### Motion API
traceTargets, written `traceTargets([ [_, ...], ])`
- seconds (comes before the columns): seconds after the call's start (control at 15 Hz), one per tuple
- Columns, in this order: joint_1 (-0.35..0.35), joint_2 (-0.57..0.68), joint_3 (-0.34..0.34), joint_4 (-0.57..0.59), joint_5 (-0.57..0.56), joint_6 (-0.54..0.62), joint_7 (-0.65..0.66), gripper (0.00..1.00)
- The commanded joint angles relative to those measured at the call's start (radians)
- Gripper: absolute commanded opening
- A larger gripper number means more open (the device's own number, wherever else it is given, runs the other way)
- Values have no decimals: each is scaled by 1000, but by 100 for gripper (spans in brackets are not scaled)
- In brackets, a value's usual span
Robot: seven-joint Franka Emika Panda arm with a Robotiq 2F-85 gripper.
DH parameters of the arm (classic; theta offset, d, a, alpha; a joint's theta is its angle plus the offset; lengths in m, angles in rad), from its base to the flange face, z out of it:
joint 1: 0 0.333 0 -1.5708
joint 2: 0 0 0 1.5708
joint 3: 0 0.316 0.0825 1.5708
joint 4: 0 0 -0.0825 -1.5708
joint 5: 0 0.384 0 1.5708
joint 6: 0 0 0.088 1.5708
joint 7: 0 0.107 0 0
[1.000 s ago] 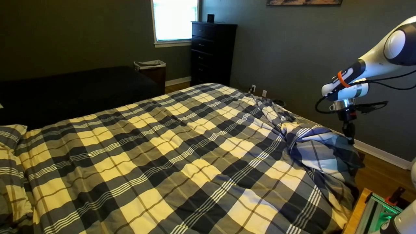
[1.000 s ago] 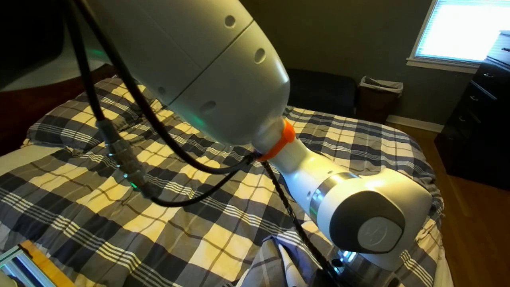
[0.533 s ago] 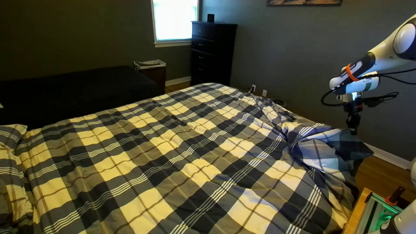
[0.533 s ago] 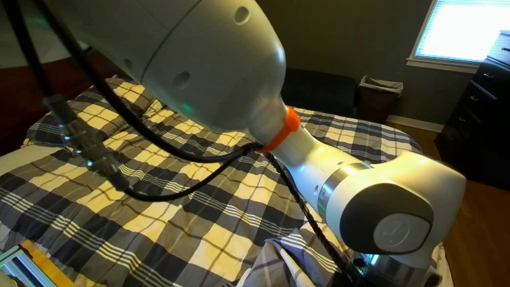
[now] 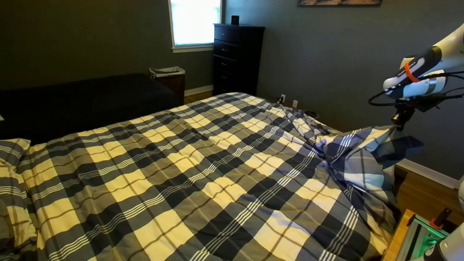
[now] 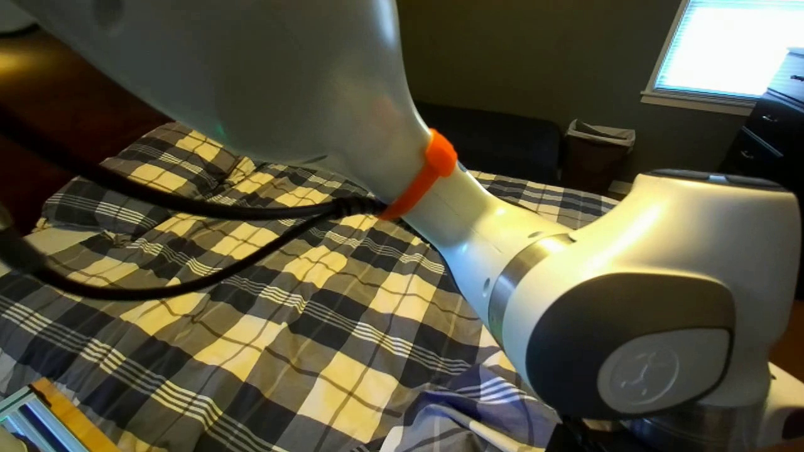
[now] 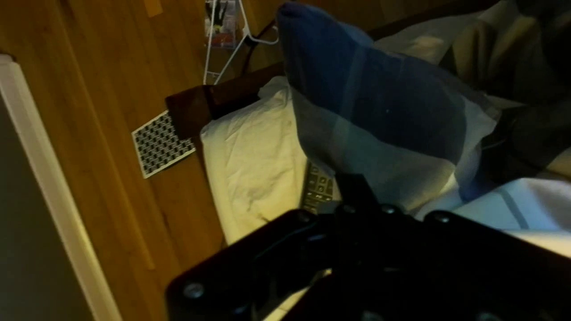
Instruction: Remove the remote control from the bed and straighten the beddings.
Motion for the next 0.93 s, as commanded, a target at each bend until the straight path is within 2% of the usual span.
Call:
traceTargets([
  [0.0,36,-9,-76,-58,-95,143,211,0],
  [0.4,99,76,-223,-30,-208,267,580,0],
  [0.6,141,137,-310,-6,-226,264,738,0],
  [0.87,182,234,-408,32,-184,218,888,0],
])
